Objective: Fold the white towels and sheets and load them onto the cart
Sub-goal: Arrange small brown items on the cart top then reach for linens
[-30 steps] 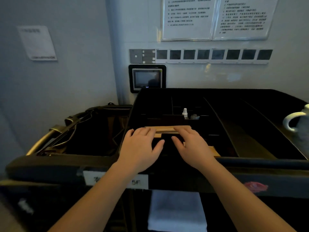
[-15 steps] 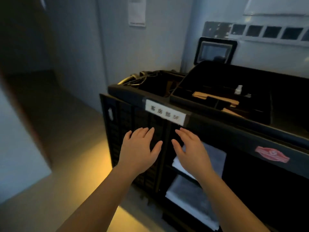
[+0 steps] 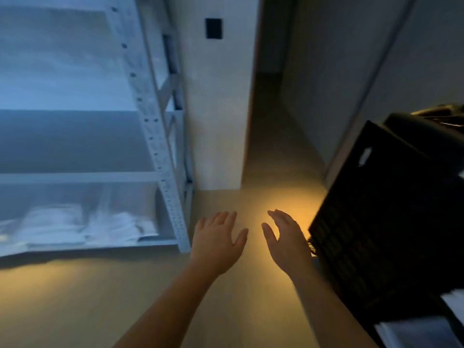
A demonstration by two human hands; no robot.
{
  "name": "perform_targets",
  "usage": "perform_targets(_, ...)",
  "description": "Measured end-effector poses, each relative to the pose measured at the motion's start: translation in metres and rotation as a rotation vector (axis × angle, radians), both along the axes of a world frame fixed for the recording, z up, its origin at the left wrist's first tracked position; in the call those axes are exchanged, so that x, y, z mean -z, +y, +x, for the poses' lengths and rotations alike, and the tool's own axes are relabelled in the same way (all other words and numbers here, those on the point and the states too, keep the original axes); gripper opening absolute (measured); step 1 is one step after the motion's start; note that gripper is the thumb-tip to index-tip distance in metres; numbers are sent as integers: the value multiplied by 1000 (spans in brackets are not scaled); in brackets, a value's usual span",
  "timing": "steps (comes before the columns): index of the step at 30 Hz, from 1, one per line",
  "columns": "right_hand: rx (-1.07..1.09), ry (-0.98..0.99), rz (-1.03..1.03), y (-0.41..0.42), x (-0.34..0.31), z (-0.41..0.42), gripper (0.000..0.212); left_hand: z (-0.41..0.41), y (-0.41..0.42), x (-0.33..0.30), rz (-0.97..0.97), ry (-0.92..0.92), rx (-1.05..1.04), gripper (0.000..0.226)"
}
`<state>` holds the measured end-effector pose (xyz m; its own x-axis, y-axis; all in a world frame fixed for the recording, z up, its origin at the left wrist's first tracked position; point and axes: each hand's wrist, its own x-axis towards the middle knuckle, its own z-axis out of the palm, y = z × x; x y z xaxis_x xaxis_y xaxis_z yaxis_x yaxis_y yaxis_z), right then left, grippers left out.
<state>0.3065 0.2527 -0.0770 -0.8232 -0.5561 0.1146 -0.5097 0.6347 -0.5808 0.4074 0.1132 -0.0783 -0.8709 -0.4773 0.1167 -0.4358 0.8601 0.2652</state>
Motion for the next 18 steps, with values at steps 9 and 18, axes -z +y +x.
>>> perform_targets(9,-442,-63,-18,-199,15,117,42,161,-148,20,19,9,-454,57)
perform_targets(18,-699,-39,27,-392,22,277,44,331,-292,32,55,24,-751,60)
